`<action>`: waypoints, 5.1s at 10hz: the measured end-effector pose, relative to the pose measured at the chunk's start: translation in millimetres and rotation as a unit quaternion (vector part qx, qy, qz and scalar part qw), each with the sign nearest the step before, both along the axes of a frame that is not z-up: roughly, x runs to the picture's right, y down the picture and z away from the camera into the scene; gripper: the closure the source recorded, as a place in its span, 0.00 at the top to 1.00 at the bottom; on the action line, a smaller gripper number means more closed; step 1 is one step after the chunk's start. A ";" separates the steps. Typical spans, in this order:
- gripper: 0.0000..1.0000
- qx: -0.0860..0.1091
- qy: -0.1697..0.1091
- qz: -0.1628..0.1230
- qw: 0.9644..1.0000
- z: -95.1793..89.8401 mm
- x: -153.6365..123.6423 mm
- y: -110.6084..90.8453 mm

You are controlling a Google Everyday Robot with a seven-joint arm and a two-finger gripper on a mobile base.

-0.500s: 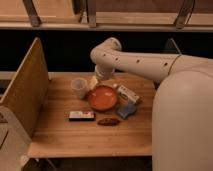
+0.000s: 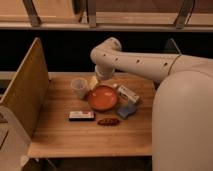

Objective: Place the pepper on the white sponge

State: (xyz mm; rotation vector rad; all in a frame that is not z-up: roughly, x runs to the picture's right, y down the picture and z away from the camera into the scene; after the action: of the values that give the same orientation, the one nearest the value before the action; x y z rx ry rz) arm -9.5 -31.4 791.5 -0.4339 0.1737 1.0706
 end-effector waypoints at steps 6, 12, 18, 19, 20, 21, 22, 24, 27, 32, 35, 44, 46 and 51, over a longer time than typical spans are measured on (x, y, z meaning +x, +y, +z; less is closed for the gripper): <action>0.80 0.000 0.000 0.000 1.000 0.3 0.0 0.4; 0.80 0.000 0.000 0.000 1.000 0.3 0.0 0.3; 0.80 0.006 -0.019 -0.121 0.992 -16.2 15.9 21.6; 0.80 0.006 -0.025 -0.138 0.990 -20.1 20.9 25.7; 0.80 0.003 -0.043 -0.166 0.985 -25.8 23.6 35.3; 0.80 -0.005 -0.061 -0.192 0.980 -29.8 24.6 47.0; 0.80 -0.011 -0.079 -0.217 0.973 -34.2 25.9 57.9; 0.80 -0.015 -0.091 -0.233 0.968 -37.2 26.8 64.7; 0.80 -0.027 -0.095 -0.254 0.962 -35.6 17.7 74.4; 0.80 -0.096 -0.078 -0.235 0.964 -41.0 34.4 135.0; 0.80 -0.131 -0.102 -0.213 0.963 -30.9 33.1 170.1; 0.80 -0.185 -0.146 -0.265 0.935 -6.7 -5.8 197.5; 0.80 -0.205 -0.152 -0.260 0.931 2.1 -6.5 206.4; 0.80 -0.244 -0.135 -0.238 0.930 17.4 16.5 231.3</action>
State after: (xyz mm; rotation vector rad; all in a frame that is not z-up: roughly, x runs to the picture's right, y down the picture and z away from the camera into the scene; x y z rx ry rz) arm 6.9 199.9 808.9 -0.9303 0.2859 0.4700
